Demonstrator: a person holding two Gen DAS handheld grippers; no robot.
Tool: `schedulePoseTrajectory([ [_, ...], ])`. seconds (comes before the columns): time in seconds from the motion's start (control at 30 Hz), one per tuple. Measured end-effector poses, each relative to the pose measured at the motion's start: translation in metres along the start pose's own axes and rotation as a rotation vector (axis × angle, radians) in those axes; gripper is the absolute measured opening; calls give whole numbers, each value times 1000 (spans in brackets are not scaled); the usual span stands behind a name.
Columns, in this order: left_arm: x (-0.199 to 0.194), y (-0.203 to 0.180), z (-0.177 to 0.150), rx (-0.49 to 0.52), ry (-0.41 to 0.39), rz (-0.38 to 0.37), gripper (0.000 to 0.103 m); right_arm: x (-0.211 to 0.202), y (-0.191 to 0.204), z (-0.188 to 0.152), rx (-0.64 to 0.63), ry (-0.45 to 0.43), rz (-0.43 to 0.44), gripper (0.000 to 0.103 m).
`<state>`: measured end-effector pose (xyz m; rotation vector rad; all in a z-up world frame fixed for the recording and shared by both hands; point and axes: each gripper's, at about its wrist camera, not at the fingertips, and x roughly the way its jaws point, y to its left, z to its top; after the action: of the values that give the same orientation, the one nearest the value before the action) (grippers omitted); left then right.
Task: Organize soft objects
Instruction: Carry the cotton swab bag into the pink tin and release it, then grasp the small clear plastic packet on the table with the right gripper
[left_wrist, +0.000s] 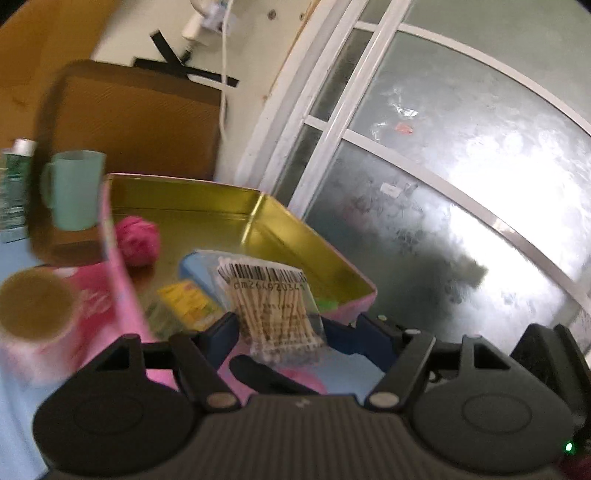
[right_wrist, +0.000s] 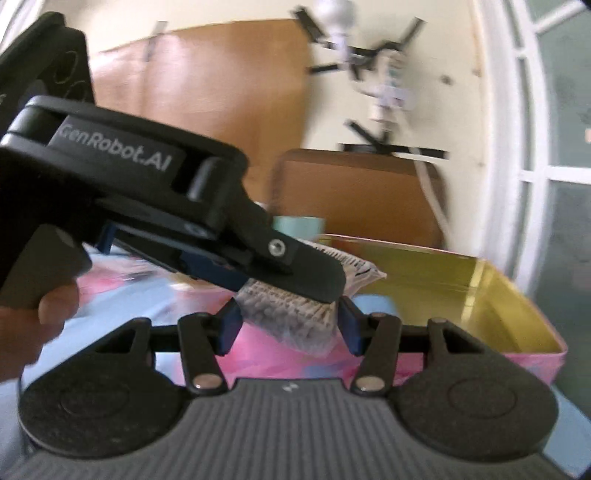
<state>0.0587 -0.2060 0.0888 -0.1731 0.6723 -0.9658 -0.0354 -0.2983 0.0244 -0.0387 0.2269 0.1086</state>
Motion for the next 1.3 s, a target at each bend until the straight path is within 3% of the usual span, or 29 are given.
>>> schedulePoseTrajectory([
  [0.1,38,1,14,-7,4,14,75,16,-25,1,54,34,-41,58],
  [0.3,87,11,17,-22,19,193,78,77,-54,-8,81,105,-249,65],
  [0.37,82,12,12,-21,15,179,78,79,-69,-13,160,114,-251,66],
  [0.57,55,4,3,19,-19,183,80,52,-71,-14,166,47,-244,70],
  [0.83,-11,1,-29,2,-52,158,83,-3,-40,-21,177,-50,-228,70],
  [1.0,-70,25,-67,-37,-69,192,83,-24,4,-28,125,-66,-137,67],
  [1.23,-157,86,-131,-170,-76,407,82,19,73,-18,90,141,236,45],
  [1.3,-184,100,-143,-202,-113,455,82,40,100,-11,41,177,316,45],
])
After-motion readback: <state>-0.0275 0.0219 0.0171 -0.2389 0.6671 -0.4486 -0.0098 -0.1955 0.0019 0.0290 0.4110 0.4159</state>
